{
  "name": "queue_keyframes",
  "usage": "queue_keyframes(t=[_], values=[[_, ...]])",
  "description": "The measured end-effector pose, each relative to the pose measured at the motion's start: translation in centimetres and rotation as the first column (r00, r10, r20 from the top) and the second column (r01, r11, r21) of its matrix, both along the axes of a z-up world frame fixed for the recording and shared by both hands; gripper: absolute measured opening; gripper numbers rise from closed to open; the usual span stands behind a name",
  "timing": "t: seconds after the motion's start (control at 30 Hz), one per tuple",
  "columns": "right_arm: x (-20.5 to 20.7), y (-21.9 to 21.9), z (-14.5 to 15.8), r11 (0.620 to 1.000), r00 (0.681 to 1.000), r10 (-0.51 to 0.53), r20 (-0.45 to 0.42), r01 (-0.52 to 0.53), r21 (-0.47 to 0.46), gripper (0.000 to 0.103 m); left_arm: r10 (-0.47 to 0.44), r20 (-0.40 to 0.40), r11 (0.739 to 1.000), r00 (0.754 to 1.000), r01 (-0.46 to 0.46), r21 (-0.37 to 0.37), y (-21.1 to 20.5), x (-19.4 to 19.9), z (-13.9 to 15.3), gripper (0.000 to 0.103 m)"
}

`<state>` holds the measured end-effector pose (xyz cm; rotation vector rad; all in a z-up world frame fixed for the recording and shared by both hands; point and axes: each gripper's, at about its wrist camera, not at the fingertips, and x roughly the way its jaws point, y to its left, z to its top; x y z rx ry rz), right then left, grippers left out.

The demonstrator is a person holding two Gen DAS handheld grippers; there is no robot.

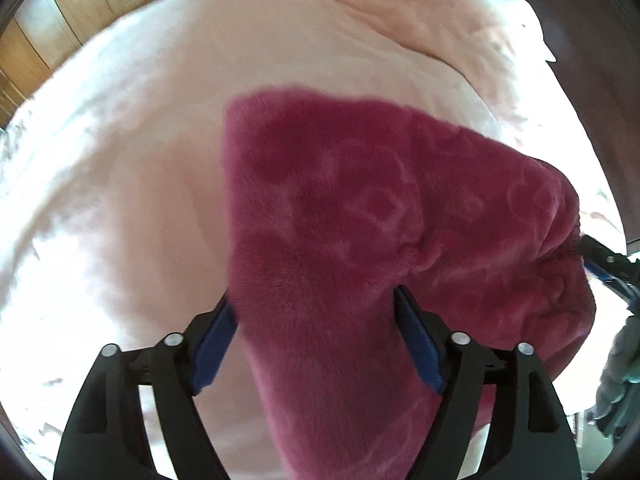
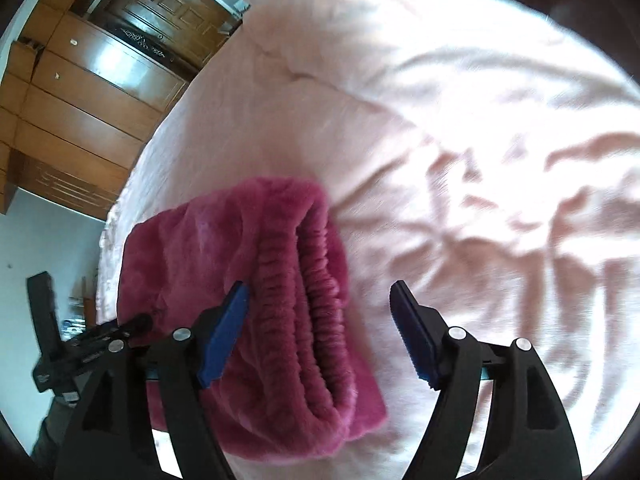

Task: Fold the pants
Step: 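Open the right tool and withdraw both tools from the folded pants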

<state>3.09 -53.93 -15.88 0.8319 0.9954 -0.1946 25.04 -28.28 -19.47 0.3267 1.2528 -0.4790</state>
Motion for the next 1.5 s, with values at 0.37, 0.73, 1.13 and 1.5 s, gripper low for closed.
queue_keyframes(t=[0.37, 0.73, 1.13, 1.5], values=[[-3.1, 6.3, 3.8, 0.988, 0.996, 0.081, 0.030, -0.076, -0.138, 0.074, 0.003, 0.217, 0.998, 0.976, 0.011, -0.064, 2.7, -2.6, 8.2, 0.088], [-7.8, 12.8, 9.4, 0.945, 0.992, 0.121, 0.042, -0.102, -0.310, 0.078, 0.016, 0.361, 0.991, 0.932, 0.034, -0.133, 5.1, -8.1, 14.9, 0.096], [-10.7, 19.5, 13.4, 0.885, 0.980, 0.184, 0.073, -0.133, -0.445, 0.090, -0.020, 0.340, 0.991, 0.940, 0.064, -0.119, 7.6, -11.9, 16.3, 0.098], [-10.8, 20.1, 13.3, 0.890, 0.982, 0.175, 0.067, -0.128, -0.438, 0.090, -0.056, 0.339, 0.995, 0.939, 0.079, -0.055, 7.0, -13.0, 14.6, 0.098]])
